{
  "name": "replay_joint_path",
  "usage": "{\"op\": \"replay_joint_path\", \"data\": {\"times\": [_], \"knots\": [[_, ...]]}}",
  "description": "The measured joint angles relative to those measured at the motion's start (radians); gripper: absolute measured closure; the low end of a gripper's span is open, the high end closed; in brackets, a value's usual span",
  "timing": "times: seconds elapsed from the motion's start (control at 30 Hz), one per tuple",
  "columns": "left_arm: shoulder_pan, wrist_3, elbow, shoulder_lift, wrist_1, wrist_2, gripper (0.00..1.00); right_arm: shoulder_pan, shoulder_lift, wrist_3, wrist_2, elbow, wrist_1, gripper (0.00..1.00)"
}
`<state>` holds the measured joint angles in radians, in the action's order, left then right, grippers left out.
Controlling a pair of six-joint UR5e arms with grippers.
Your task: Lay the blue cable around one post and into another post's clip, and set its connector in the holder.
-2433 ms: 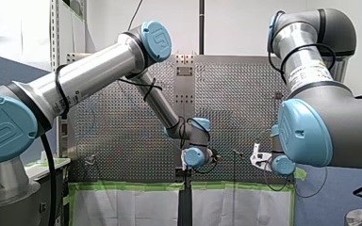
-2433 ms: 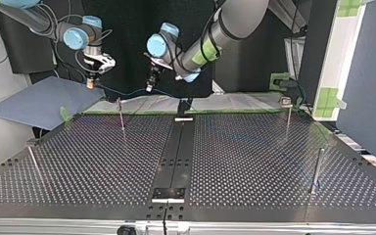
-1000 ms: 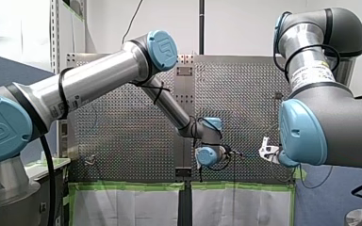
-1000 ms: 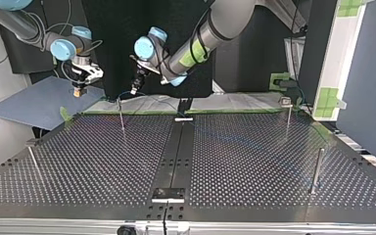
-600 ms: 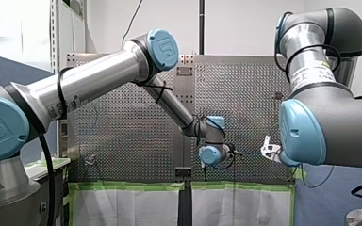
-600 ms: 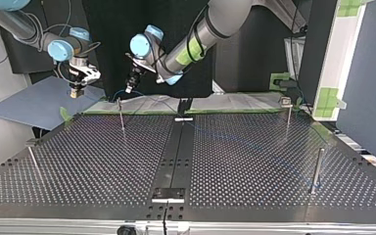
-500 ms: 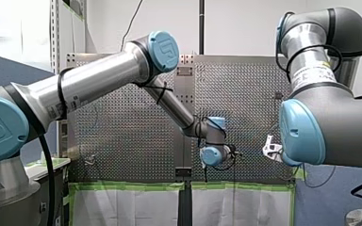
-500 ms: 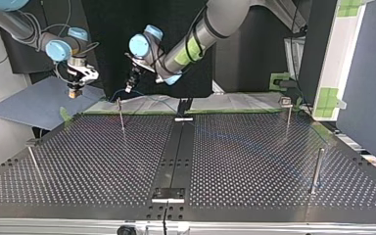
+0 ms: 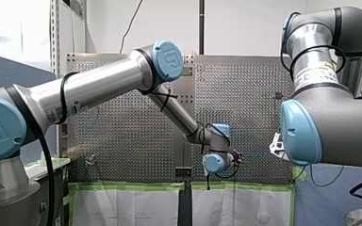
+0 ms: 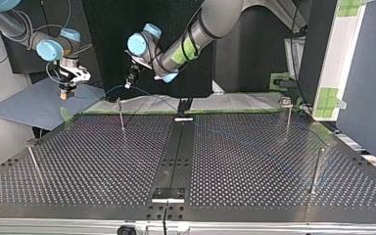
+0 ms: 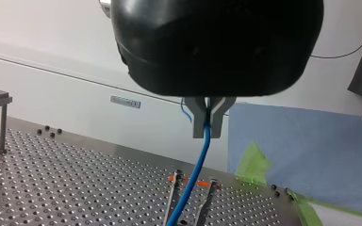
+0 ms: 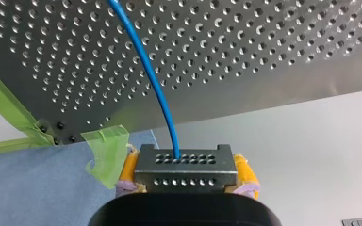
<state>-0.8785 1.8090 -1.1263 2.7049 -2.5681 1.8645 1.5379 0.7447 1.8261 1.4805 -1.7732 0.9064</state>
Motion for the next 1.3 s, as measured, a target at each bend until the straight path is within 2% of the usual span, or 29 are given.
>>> {"op": "replay_joint_path", "data": {"times": [0.13, 0.4, 0.6, 0.87, 1.0, 1.3], "knots": [[0.003, 0.006, 0.010, 0.006, 0.001, -0.003, 1.00, -0.007, -0.001, -0.003, -0.007, 0.000, -0.002, 1.00], [0.013, 0.014, 0.019, 0.008, 0.002, -0.005, 1.00, -0.003, -0.001, -0.009, -0.022, 0.001, -0.006, 1.00], [0.020, 0.023, 0.019, 0.009, 0.004, -0.011, 1.00, 0.006, -0.001, -0.014, -0.045, 0.001, 0.000, 1.00], [0.024, 0.029, 0.038, 0.034, -0.010, -0.012, 1.00, 0.020, -0.001, -0.035, -0.060, 0.001, 0.002, 1.00], [0.024, 0.032, 0.050, 0.054, -0.016, -0.012, 1.00, 0.021, -0.001, -0.037, -0.060, 0.001, 0.001, 1.00], [0.048, 0.042, 0.060, 0.059, -0.014, -0.019, 1.00, 0.015, -0.002, -0.031, -0.058, 0.001, 0.009, 1.00]]}}
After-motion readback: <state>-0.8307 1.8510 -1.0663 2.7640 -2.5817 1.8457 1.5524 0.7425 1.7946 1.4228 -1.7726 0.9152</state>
